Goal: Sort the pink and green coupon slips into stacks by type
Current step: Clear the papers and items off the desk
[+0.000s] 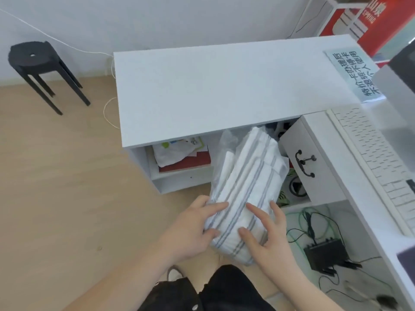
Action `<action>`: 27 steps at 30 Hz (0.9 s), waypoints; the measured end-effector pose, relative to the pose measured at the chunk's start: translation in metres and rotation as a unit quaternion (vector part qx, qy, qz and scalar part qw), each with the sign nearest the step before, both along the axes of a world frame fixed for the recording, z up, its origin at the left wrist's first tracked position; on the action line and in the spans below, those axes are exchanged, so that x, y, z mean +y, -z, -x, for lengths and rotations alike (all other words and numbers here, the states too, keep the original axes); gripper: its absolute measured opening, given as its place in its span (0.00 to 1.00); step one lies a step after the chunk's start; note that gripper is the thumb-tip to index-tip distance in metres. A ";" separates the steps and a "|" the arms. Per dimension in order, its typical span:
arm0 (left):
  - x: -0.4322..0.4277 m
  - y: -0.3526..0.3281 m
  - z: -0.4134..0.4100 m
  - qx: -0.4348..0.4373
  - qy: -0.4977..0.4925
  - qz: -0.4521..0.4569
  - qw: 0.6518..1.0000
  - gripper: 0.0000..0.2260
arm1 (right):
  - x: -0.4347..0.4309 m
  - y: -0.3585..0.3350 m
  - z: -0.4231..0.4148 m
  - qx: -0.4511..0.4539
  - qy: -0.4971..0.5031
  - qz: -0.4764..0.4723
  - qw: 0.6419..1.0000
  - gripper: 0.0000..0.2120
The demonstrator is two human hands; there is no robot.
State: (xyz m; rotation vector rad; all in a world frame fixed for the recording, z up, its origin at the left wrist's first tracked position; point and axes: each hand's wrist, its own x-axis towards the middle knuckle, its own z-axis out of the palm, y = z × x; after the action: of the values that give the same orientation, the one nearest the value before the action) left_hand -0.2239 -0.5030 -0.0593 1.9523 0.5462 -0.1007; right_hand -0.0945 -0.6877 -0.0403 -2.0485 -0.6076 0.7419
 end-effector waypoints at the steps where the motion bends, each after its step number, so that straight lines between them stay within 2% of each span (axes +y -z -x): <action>1: -0.005 0.005 -0.003 -0.001 0.003 -0.001 1.000 0.28 | -0.002 0.006 0.000 -0.010 0.001 0.001 1.000 0.25; 3: -0.013 0.015 -0.011 0.005 0.013 -0.016 1.000 0.28 | -0.002 0.021 -0.008 -0.020 0.002 0.015 1.000 0.25; 7: -0.019 0.039 -0.023 0.045 0.039 -0.040 0.997 0.28 | -0.002 0.054 -0.023 0.019 0.001 0.027 0.999 0.25; 13: 0.027 0.102 -0.103 0.032 -0.070 -0.051 0.996 0.27 | 0.061 0.123 -0.118 -0.017 -0.060 0.018 0.998 0.29; 15: 0.055 0.139 -0.143 0.013 -0.099 -0.069 0.993 0.26 | 0.092 0.150 -0.163 -0.017 -0.081 0.027 0.996 0.34; 19: 0.095 0.204 -0.210 -0.027 -0.149 -0.105 0.983 0.24 | 0.136 0.208 -0.231 -0.066 -0.155 0.062 0.984 0.47; 22: 0.118 0.241 -0.245 -0.041 -0.183 -0.107 0.976 0.22 | 0.161 0.250 -0.269 -0.168 -0.200 0.074 0.963 0.49; 24: 0.126 0.262 -0.251 -0.035 -0.206 -0.101 0.973 0.24 | 0.170 0.270 -0.282 -0.256 -0.182 0.138 0.939 0.47; 26: 0.123 0.278 -0.245 -0.016 -0.219 -0.096 0.971 0.26 | 0.172 0.281 -0.281 -0.329 -0.108 0.203 0.916 0.37; 27: 0.119 0.284 -0.239 -0.018 -0.223 -0.101 0.969 0.25 | 0.171 0.284 -0.276 -0.342 -0.071 0.203 0.915 0.30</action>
State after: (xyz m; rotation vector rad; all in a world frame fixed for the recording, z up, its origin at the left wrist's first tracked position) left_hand 0.0148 -0.3845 -0.3437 1.9730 0.9881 0.2855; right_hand 0.1818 -0.5165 -0.3245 -2.6900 -1.0710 0.2064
